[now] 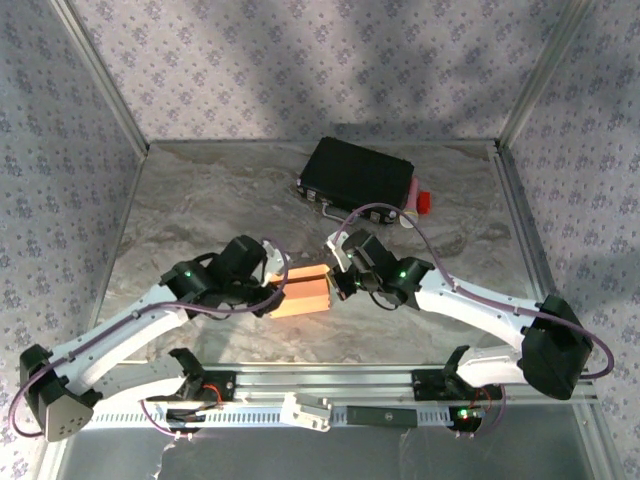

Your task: Fold the paper box

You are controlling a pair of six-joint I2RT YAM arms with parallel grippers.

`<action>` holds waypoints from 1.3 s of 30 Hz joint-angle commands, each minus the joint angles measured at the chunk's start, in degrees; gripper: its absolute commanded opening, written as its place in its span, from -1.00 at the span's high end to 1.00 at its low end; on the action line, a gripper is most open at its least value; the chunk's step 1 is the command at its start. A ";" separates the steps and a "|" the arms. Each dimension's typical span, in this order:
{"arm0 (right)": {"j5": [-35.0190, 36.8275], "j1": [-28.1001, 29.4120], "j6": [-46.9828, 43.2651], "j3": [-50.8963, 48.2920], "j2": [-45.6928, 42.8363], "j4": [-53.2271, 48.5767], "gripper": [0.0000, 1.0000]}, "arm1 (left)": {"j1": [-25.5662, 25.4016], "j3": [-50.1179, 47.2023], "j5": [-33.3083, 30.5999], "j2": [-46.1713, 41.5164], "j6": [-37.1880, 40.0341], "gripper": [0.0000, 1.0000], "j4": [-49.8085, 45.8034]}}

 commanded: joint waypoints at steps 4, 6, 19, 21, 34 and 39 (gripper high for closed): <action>2.05 1.06 1.45 0.86 -1.25 -1.74 1.00 | -10.90 -5.11 -9.25 -2.20 -17.63 0.66 11.36; 2.38 1.23 1.54 0.88 -1.43 -1.68 1.00 | -11.90 -6.95 -12.55 -1.96 -21.31 0.69 14.85; 3.76 2.17 4.41 0.87 -2.06 -1.78 1.00 | -11.79 -12.43 -18.34 1.12 -25.91 0.79 27.00; 4.16 2.28 5.11 0.65 -2.12 -1.65 1.00 | -11.74 -13.20 -18.08 1.46 -26.11 0.79 28.13; 7.08 4.29 9.72 0.83 -1.77 -1.98 1.00 | -11.96 -14.14 -16.45 6.57 -27.11 0.80 31.69; 8.31 5.97 13.91 0.38 -1.92 -2.28 1.00 | -12.84 -14.03 -20.58 6.77 -27.47 0.80 29.92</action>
